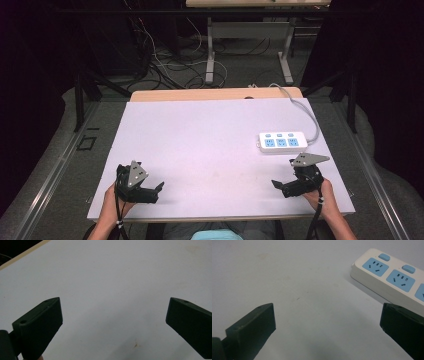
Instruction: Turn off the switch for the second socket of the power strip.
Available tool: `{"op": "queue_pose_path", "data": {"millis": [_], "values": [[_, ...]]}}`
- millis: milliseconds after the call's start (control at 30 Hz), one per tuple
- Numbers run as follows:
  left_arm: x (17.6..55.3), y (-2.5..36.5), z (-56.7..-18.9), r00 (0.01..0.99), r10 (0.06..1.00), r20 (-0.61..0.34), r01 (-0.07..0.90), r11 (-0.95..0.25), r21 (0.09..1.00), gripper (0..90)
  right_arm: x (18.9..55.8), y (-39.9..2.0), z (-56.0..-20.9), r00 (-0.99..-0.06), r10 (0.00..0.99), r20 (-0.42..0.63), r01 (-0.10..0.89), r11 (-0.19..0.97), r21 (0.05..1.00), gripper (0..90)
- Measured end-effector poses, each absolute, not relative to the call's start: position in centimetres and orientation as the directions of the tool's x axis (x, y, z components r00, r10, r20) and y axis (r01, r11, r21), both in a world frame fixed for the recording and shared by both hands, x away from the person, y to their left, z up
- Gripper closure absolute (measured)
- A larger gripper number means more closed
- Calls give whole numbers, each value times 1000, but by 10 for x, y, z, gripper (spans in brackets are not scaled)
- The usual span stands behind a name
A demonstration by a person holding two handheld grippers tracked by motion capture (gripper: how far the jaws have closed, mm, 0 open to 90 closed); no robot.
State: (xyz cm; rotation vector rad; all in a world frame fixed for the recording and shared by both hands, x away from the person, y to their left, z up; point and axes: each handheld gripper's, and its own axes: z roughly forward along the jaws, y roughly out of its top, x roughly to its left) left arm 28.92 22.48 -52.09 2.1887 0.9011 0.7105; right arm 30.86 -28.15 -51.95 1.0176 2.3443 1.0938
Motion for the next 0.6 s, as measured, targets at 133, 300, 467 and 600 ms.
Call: {"op": "queue_pose_path", "data": {"millis": [133,300,467,600], "values": [[289,224,-521,613,757,224,399,-542,740,6,305,-282,-521,-674,738,-37,450,450,772,0],[289,224,-521,614,757,223,399,-542,740,6,301,-282,-520,-666,746,-33,458,443,771,0],[289,224,-521,614,757,224,400,-543,738,6,299,-283,-520,-667,744,-45,452,452,769,0],[290,224,-521,614,753,237,391,-551,737,6,300,-282,-520,-665,745,-50,451,455,768,0]]}}
